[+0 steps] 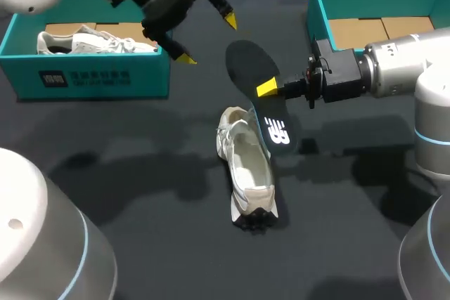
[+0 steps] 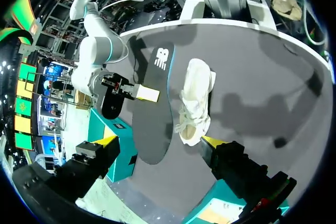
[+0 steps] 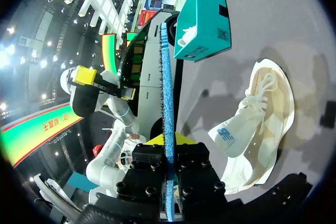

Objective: Take the shoe out of the shoebox, open the shoe tongue, remove and reinsert the insole, then place the shoe into the shoebox

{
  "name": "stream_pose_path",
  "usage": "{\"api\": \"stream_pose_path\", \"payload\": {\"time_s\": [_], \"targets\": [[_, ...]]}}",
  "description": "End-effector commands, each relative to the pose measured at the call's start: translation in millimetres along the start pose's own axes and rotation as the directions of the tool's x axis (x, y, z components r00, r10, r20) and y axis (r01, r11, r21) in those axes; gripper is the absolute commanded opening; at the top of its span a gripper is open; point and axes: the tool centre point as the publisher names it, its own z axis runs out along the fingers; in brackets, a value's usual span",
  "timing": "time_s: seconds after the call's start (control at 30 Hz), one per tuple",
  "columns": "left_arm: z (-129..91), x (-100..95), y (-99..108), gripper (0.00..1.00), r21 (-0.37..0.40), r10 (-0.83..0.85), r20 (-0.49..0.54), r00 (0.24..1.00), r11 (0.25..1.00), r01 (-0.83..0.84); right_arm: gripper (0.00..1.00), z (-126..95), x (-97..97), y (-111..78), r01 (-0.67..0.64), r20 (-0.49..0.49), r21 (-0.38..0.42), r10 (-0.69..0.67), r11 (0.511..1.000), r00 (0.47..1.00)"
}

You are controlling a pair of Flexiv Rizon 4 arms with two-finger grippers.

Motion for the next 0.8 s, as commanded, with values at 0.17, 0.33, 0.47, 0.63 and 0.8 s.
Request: {"api": "stream_pose_path", "payload": {"time_s": [0.17, 0.33, 0.47, 0.63, 0.8], "targets": [[0.4, 9.2, -2.1, 1.0, -0.005, 0.004, 0.449, 0.893, 1.0, -0.002, 0.0, 0.8, 0.4, -1.0, -0.001, 0.003, -0.002, 0.001, 1.0, 1.0], [9.3, 15.0, -5.5, 1.0, 0.05, -0.022, 0.508, 0.861, 0.999, -0.004, 0.0, 0.8, 0.4, -1.0, -0.001, 0.003, -0.002, 0.001, 1.0, 1.0], [25.2, 24.5, -5.5, 1.0, -0.015, 0.087, 0.635, 0.768, 0.995, -0.1, 0.0, 0.8, 0.4, -1.0, -0.001, 0.003, -0.002, 0.001, 1.0, 1.0], [28.0, 27.1, -5.8, 1.0, -0.034, 0.112, 0.672, 0.732, 0.992, -0.121, 0.0, 0.8, 0.4, -1.0, -0.001, 0.003, -0.002, 0.001, 1.0, 1.0], [28.0, 27.1, -5.8, 1.0, -0.034, 0.112, 0.672, 0.732, 0.992, -0.121, 0.0, 0.8, 0.4, -1.0, -0.001, 0.003, -0.002, 0.001, 1.0, 1.0]]}}
